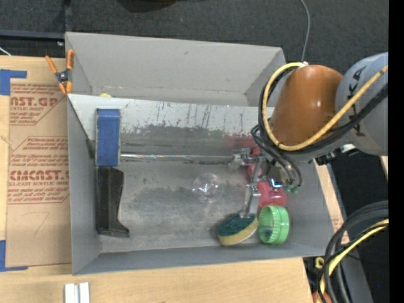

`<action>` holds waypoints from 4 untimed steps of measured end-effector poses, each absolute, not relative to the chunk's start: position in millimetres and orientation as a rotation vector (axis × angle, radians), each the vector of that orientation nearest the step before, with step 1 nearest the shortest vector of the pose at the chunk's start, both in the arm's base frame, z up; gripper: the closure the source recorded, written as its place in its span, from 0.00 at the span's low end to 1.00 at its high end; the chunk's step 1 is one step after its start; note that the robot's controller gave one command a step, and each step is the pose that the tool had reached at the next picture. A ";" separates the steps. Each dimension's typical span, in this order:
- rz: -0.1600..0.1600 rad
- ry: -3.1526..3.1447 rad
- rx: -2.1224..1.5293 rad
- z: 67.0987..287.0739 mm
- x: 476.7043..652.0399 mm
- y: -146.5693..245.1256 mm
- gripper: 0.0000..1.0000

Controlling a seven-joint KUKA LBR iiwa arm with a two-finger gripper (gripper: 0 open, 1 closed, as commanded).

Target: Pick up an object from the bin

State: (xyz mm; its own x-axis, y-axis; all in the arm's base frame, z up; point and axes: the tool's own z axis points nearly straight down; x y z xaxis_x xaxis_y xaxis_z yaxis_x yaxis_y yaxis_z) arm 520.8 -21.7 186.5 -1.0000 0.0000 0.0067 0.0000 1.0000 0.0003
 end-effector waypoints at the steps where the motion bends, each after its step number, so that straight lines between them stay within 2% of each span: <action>1: 0.000 -3.143 0.001 191.0 522.3 -21.7 0.00; 2: 0.002 -3.122 0.460 70.2 487.5 -63.4 0.00; 3: 0.001 -3.077 0.680 127.7 487.9 -54.7 0.00; 4: -0.002 -3.131 0.349 99.5 479.6 -79.7 0.00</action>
Offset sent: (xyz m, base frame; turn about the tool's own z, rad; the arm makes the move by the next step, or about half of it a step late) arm -0.0368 -0.0421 -0.1165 -0.2951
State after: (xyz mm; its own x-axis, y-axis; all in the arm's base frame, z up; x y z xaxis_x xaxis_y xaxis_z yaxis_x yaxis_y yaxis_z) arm 479.6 -79.7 99.5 -0.9754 -0.2204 -0.0091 -0.2204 0.9754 0.0003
